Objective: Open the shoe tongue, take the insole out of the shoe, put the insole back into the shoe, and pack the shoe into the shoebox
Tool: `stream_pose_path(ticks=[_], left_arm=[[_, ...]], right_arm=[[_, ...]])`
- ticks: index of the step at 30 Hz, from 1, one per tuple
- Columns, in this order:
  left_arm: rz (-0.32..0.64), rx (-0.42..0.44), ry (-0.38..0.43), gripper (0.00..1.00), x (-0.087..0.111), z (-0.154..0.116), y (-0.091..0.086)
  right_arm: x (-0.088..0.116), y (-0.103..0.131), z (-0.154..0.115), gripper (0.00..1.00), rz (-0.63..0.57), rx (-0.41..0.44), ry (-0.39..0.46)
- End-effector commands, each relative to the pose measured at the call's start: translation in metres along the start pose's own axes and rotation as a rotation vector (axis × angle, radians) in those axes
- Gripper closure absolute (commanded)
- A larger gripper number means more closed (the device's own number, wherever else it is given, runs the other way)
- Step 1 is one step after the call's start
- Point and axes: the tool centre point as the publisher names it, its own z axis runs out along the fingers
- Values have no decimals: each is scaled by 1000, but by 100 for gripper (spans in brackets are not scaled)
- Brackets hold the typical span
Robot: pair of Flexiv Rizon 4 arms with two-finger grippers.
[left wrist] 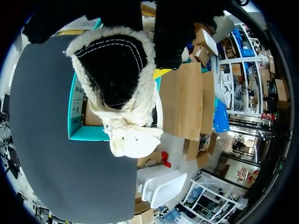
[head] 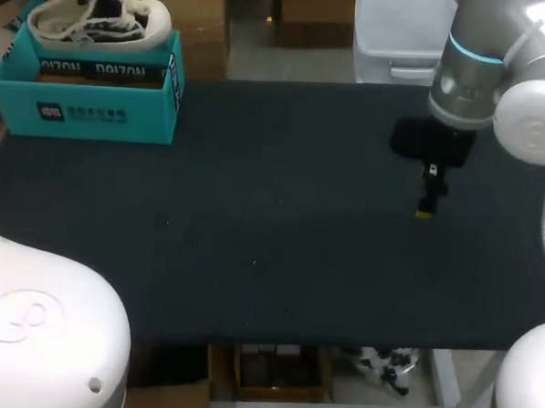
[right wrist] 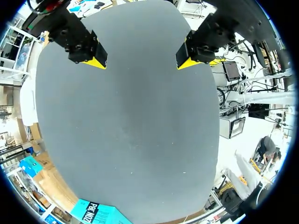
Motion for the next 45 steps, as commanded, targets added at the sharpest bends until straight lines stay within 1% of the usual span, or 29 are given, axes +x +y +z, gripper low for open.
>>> stream_pose_path(ticks=[1,6,12,14,21,26,27,28,29,34,37,42,45], left_arm=[[22,16,5,100,-3,33,15],[49,3,15,100,6,55,29],[72,7,79,100,14,91,45],[88,7,103,100,18,101,47],[114,-15,145,100,29,128,54],[100,-19,175,99,30,141,56],[95,-21,177,50,30,142,57],[89,-23,173,21,30,142,57],[89,-23,174,0,30,143,57],[89,-21,168,0,30,144,56],[73,-7,187,0,30,144,54],[84,20,195,0,33,127,36],[81,47,215,0,35,110,23]], right_arm=[[1,-1,0,0,-1,-2,-1],[1,-1,0,0,-1,-2,-1],[1,-1,0,0,-1,-2,-1],[1,-1,0,0,-1,-2,-1],[1,-1,0,0,-1,-2,-1],[1,-1,0,0,-1,-2,-1],[1,-1,0,0,-1,-2,-1],[1,-1,0,0,-1,-2,-1],[1,-1,0,0,-1,-2,-1],[1,-1,0,0,-1,-2,-1],[1,-1,0,0,-1,-2,-1],[1,-1,0,0,-1,-2,-1],[1,-1,0,0,-1,-2,-1]])
